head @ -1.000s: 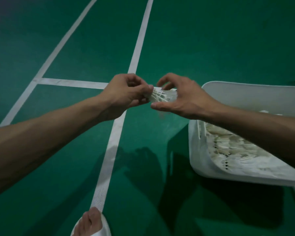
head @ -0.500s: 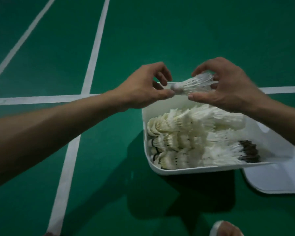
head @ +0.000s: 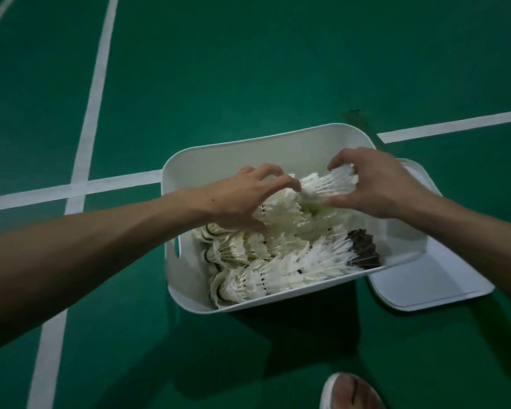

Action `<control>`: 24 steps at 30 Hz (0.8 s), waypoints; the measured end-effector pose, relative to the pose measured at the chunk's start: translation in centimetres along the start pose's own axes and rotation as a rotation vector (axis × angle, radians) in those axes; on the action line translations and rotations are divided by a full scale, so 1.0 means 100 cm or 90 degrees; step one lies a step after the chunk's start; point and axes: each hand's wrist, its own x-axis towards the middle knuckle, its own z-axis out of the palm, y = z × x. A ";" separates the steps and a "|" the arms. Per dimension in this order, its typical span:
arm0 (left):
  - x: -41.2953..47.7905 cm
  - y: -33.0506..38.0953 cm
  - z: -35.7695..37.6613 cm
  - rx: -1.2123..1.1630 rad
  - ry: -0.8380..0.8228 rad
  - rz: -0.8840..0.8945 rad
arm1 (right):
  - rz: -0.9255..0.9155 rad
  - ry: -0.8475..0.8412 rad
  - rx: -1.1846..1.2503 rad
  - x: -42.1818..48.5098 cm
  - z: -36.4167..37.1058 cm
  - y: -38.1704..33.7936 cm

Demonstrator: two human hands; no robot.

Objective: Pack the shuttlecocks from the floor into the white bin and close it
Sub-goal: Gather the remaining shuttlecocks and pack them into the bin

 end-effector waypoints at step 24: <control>-0.002 -0.030 0.009 0.050 -0.134 0.017 | 0.049 -0.164 0.179 0.005 0.022 -0.007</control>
